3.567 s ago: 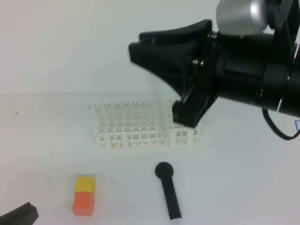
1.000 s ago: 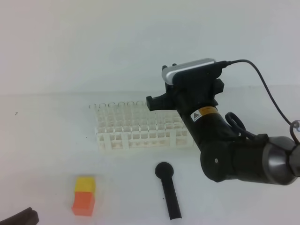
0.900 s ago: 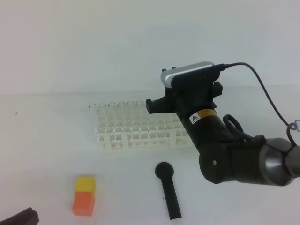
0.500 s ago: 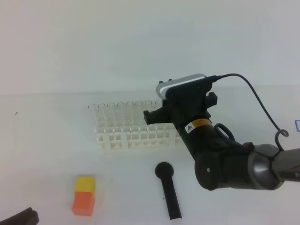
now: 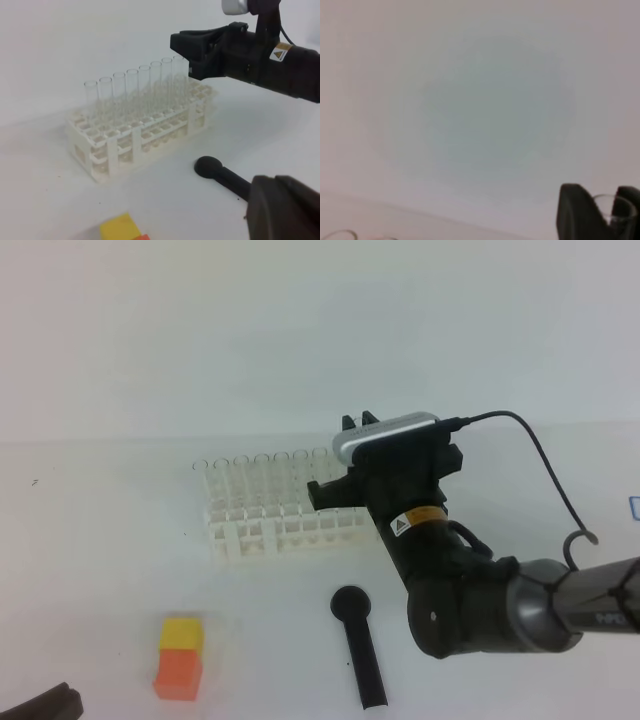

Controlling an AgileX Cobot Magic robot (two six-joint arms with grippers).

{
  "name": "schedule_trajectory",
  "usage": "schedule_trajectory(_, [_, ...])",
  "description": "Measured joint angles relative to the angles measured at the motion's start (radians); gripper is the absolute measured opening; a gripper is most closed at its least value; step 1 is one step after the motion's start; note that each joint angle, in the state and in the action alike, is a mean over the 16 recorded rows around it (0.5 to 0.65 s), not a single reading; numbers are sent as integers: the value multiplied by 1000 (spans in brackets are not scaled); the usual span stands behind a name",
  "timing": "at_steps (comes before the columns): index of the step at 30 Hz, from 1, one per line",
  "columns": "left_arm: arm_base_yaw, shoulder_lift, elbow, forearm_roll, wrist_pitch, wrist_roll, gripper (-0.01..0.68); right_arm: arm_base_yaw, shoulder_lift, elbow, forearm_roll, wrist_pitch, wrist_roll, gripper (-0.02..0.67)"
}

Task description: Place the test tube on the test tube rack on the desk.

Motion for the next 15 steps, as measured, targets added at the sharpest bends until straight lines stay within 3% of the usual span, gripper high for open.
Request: schedule_trajectory(15, [0, 0, 0, 0, 7, 0, -1, 1, 69, -5, -2, -63, 25, 126])
